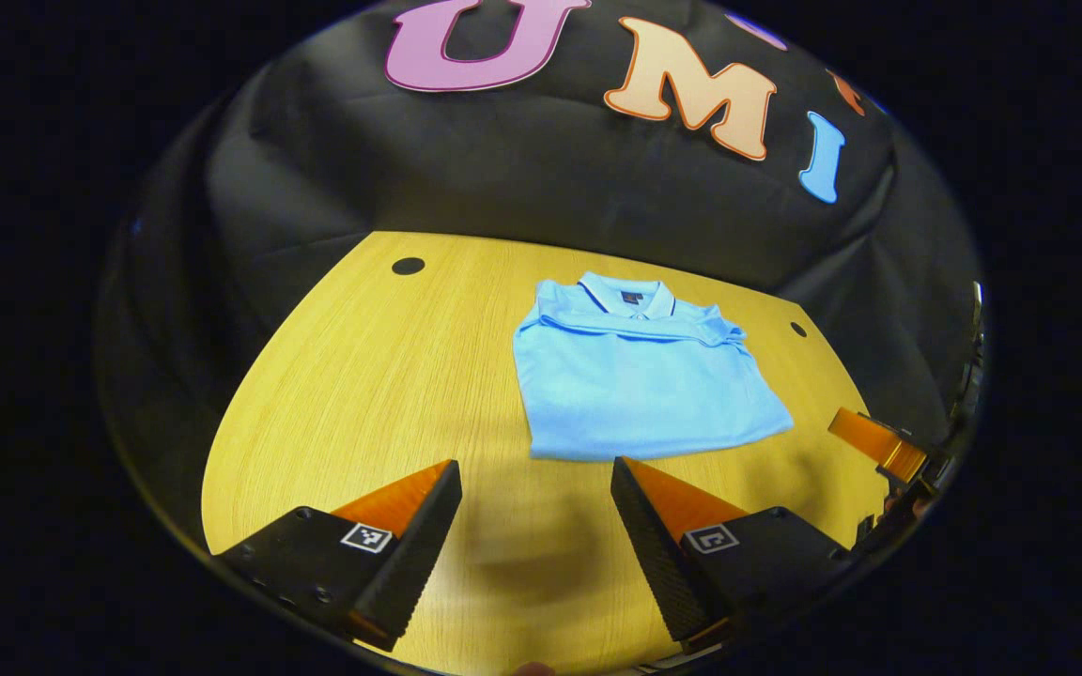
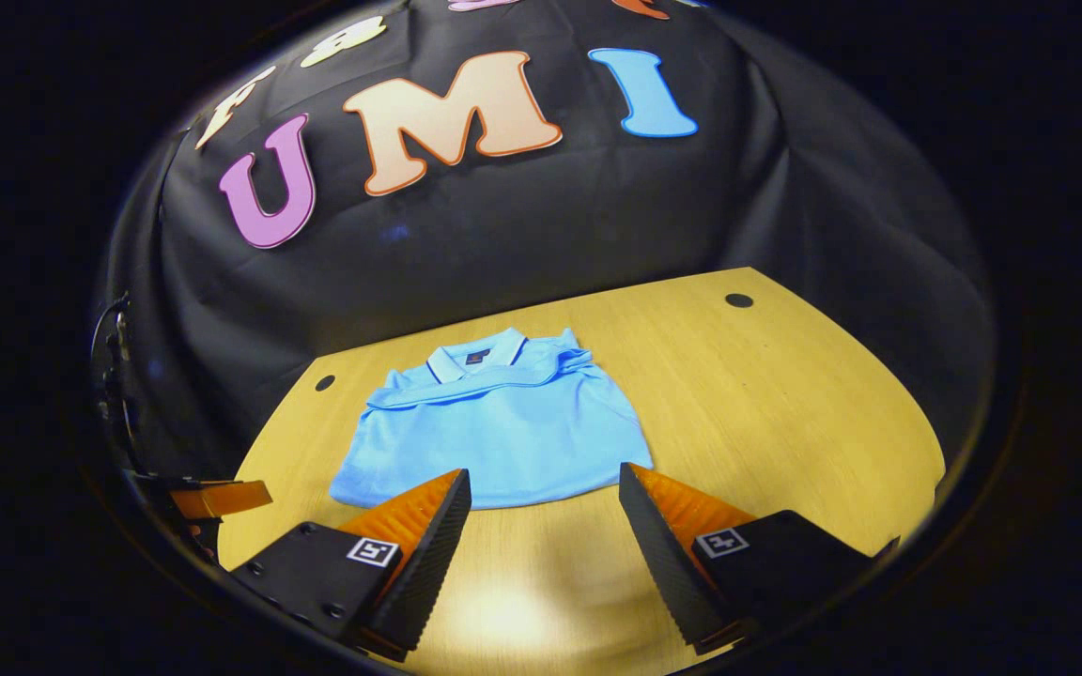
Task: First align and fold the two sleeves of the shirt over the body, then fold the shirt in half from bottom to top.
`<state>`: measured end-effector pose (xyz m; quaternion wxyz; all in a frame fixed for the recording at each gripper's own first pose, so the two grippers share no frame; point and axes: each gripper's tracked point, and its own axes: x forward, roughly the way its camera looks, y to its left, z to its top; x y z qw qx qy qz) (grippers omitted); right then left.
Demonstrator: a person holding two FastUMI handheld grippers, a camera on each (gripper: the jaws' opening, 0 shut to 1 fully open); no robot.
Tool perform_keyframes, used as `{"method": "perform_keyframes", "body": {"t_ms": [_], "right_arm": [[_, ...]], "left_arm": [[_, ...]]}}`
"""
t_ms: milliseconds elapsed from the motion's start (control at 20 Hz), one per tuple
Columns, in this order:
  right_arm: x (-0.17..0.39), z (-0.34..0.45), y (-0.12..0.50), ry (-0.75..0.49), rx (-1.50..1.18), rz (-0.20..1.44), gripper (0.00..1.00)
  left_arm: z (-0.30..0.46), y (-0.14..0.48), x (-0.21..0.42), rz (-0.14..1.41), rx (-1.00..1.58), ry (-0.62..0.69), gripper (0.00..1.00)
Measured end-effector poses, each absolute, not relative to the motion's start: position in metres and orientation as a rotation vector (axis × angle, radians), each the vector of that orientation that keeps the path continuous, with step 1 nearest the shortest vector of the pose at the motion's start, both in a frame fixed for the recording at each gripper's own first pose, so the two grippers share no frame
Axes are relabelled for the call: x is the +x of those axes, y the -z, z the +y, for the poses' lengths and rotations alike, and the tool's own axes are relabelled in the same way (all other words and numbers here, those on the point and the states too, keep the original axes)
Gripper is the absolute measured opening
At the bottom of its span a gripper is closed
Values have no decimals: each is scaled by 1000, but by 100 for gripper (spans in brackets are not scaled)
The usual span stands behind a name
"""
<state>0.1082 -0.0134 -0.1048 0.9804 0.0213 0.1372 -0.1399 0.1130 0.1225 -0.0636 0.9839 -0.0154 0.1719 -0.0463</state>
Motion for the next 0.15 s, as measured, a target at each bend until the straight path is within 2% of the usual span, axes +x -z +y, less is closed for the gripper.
{"method": "perform_keyframes", "body": {"t_ms": [50,100,150], "right_arm": [[101,-18,101,294,46,265,98],[96,-21,99,307,48,256,94],[92,-23,98,316,50,250,98]], "left_arm": [[127,70,108,356,-36,87,96],[133,75,103,368,-41,76,96],[137,78,102,372,-50,66,96]]}}
